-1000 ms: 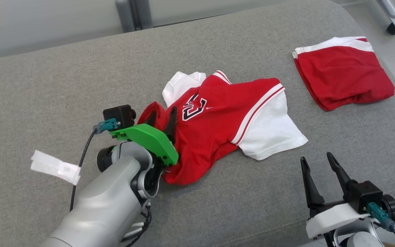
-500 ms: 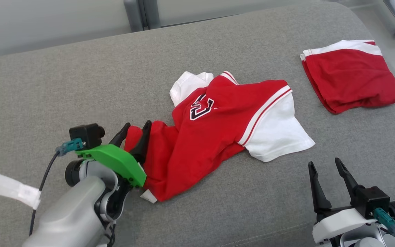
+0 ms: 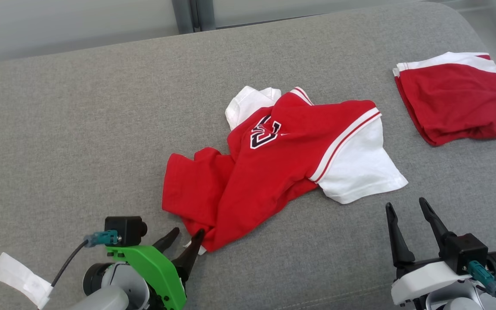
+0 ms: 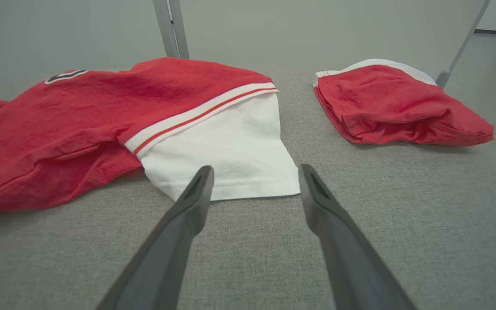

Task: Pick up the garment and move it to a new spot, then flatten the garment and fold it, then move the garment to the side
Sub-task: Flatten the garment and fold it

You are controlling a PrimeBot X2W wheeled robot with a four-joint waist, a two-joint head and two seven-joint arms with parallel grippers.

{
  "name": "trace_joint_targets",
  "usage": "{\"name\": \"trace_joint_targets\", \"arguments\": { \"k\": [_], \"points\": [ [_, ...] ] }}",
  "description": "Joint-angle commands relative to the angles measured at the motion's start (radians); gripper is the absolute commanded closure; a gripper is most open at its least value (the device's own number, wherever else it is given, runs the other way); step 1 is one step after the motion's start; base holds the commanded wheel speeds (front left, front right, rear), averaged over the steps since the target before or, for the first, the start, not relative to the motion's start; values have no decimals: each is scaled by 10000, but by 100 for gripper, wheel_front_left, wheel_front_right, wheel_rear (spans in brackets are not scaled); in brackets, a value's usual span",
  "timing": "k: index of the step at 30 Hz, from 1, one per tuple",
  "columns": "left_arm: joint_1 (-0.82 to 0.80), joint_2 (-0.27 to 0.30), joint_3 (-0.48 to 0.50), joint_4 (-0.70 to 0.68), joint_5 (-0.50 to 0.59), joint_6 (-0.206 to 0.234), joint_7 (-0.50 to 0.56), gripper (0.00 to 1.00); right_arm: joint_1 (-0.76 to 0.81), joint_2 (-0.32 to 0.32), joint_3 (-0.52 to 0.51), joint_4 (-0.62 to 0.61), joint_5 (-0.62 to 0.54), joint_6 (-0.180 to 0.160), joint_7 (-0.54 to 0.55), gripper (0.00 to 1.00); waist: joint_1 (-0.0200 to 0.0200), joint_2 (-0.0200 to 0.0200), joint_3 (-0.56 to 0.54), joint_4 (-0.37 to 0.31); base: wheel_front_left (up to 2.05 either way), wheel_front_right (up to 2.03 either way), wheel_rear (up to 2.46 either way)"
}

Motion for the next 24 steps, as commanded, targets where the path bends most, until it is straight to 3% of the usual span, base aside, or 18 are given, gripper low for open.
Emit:
{"name": "trace_joint_targets", "arguments": {
  "k": [1, 4, 8, 9, 11, 14, 17, 18, 19, 24],
  "points": [
    [126, -21, -107, 45, 66, 82, 151, 25, -112, -24, 25, 6, -78, -15, -25, 0, 0, -1, 27, -14, 0, 0, 0],
    [148, -124, -264, 273, 132, 91, 289, 45, -173, -26, 31, 22, -137, -17, -25, 0, 0, -1, 27, -94, 0, 0, 0],
    [316, -175, -318, 428, -84, -160, 398, 50, -130, -24, -7, 15, -186, -15, -25, 0, 0, -1, 8, -175, 0, 0, 0],
    [372, -208, -313, 426, -203, -298, 415, 50, -88, -24, -22, 14, -188, -15, -25, 0, 0, -1, 4, -195, 0, 0, 0],
    [488, -287, -174, 463, -526, -513, 386, 36, -12, -24, -44, 12, -197, -15, -25, 0, 0, -1, 4, -214, 0, 0, 0],
    [542, -436, -199, 666, -569, -689, 389, 30, 53, -24, -73, 26, -192, -15, -25, 0, 0, -1, -11, -214, 0, 0, 0],
    [418, -759, -116, 1069, -644, -935, 214, 69, 37, -24, -33, 30, -201, -15, -25, 0, 0, -1, -47, -187, 0, 0, 0],
    [373, -857, -86, 1139, -655, -1009, 130, 93, 17, -24, -38, 34, -223, -15, -25, 0, 0, -1, -63, -178, 0, 0, 0],
    [331, -933, -69, 1191, -673, -1076, 92, 100, 0, -26, -52, 37, -238, -15, -25, 0, 0, -1, -80, -167, 0, 0, 0],
    [94, -876, -45, 875, -279, -1144, -268, 100, 115, -24, -123, 40, -327, -15, -25, 0, 0, -1, -234, -110, 0, 0, 0]
  ]
}}
